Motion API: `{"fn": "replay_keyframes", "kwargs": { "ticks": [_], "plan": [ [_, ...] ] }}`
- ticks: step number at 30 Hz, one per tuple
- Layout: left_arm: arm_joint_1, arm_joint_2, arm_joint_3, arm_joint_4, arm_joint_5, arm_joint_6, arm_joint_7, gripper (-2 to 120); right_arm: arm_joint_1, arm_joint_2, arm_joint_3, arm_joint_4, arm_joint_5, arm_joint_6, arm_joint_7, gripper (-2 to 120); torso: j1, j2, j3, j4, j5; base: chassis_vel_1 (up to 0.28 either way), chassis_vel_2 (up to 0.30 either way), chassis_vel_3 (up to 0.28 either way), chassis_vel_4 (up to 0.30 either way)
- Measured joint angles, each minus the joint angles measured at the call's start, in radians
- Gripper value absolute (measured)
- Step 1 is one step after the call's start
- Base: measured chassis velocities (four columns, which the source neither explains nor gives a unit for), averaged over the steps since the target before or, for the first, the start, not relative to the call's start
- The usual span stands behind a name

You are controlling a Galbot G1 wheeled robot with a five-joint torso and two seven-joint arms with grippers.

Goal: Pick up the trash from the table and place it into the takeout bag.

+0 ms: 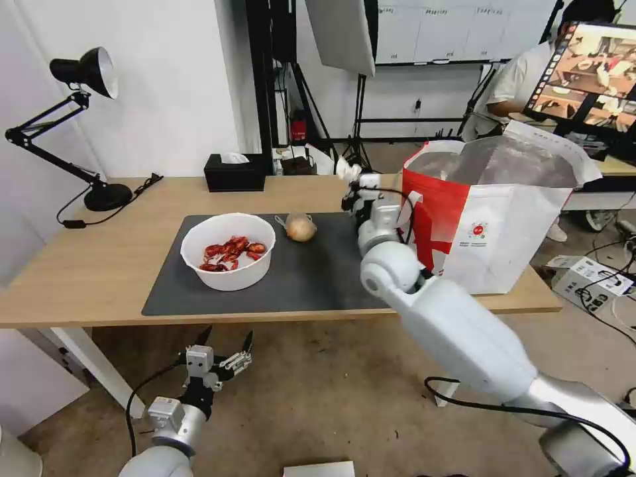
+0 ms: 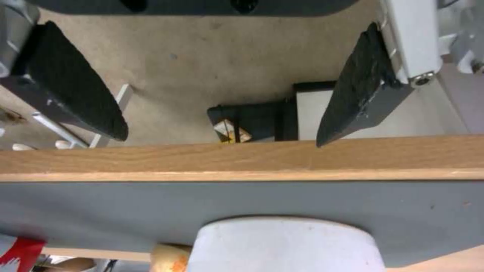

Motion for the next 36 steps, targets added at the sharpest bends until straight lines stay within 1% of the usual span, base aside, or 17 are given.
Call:
{"fn": "replay_keyframes", "kwargs": {
  "ticks": [3,5,7,8,10,16,18,20,22,25,27,28,29,32,33,35,36],
  "plan": [
    [0.006,0.000,-0.007,-0.001,0.002,0.000,-0.001,100,0.013,-0.040,0.053,0.069,0.028,-0.041,0.060,0,0.000,0.000,0.000,0.0000,-0.0001,0.000,0.000,0.000,0.000],
    [0.006,0.000,-0.007,-0.002,0.002,0.000,-0.001,100,0.017,-0.046,0.061,0.076,0.035,-0.050,0.072,0,0.000,0.000,0.000,-0.0001,0.0000,0.000,0.000,0.000,0.000],
    [0.006,0.000,-0.007,-0.004,0.002,0.000,-0.001,100,0.043,-0.087,0.107,0.096,0.099,-0.119,0.166,0,0.000,0.000,0.000,0.0000,0.0001,0.000,0.000,0.000,0.000],
    [0.006,0.000,-0.007,-0.004,0.002,0.000,-0.001,100,0.043,-0.087,0.107,0.096,0.099,-0.119,0.166,0,0.000,0.000,0.000,0.0000,0.0001,0.000,0.000,0.000,0.000],
    [0.003,0.000,-0.003,-0.004,0.002,0.001,-0.001,100,0.069,-0.120,0.139,0.098,0.185,-0.178,0.236,0,0.000,0.000,0.000,-0.0002,-0.0001,0.000,0.000,0.000,0.000],
    [-0.003,-0.001,0.005,0.002,0.001,0.002,-0.001,100,0.096,-0.178,0.182,0.072,0.263,-0.232,0.275,0,0.000,0.000,0.000,-0.0002,0.0000,0.000,0.000,0.000,0.000],
    [-0.007,-0.001,0.009,0.005,0.001,0.002,-0.001,100,0.097,-0.208,0.190,0.079,0.339,-0.258,0.313,0,0.000,0.000,0.000,-0.0002,0.0002,0.000,0.000,0.000,0.000],
    [-0.007,-0.001,0.009,0.005,0.001,0.002,-0.001,100,0.097,-0.211,0.191,0.082,0.349,-0.264,0.320,0,0.000,0.000,0.000,-0.0002,0.0002,0.000,0.000,0.000,0.000],
    [-0.011,-0.001,0.011,0.007,0.000,0.002,-0.001,100,0.091,-0.231,0.191,0.092,0.369,-0.307,0.356,0,0.000,0.000,0.000,-0.0001,-0.0001,0.000,0.000,0.000,0.000],
    [-0.012,-0.001,0.011,0.007,-0.002,0.002,-0.002,100,0.082,-0.245,0.192,0.096,0.376,-0.335,0.367,10,0.000,0.000,0.000,0.0000,0.0000,0.000,0.000,0.000,0.000],
    [-0.012,-0.001,0.011,0.007,-0.002,0.002,-0.002,100,0.079,-0.250,0.194,0.099,0.379,-0.342,0.368,14,0.000,0.000,0.000,0.0000,0.0000,0.000,0.000,0.000,0.000],
    [-0.012,0.001,0.011,0.006,-0.005,0.002,-0.002,100,0.071,-0.263,0.196,0.107,0.392,-0.359,0.368,22,0.000,0.000,0.000,-0.0001,0.0000,0.000,0.000,0.000,0.000],
    [-0.012,0.001,0.011,0.006,-0.005,0.002,-0.002,100,0.071,-0.263,0.196,0.107,0.392,-0.359,0.368,22,0.000,0.000,0.000,-0.0001,0.0000,0.000,0.000,0.000,0.000],
    [-0.012,0.001,0.010,0.003,-0.008,0.002,-0.003,100,0.065,-0.274,0.197,0.114,0.405,-0.370,0.366,37,0.000,0.000,0.000,-0.0001,-0.0001,0.000,0.000,0.000,0.000],
    [-0.012,0.001,0.010,0.003,-0.008,0.002,-0.003,100,0.065,-0.274,0.197,0.114,0.405,-0.370,0.366,37,0.000,0.000,0.000,-0.0001,-0.0001,0.000,0.000,0.000,0.000],
    [-0.012,0.002,0.010,0.000,-0.009,0.003,-0.003,100,0.064,-0.275,0.197,0.118,0.408,-0.371,0.364,46,0.000,0.000,0.000,0.0000,-0.0001,0.000,0.000,0.000,0.000],
    [-0.012,0.002,0.010,0.000,-0.009,0.003,-0.003,100,0.064,-0.275,0.197,0.118,0.408,-0.371,0.364,46,0.000,0.000,0.000,0.0000,-0.0001,0.000,0.000,0.000,0.000]
  ]
}}
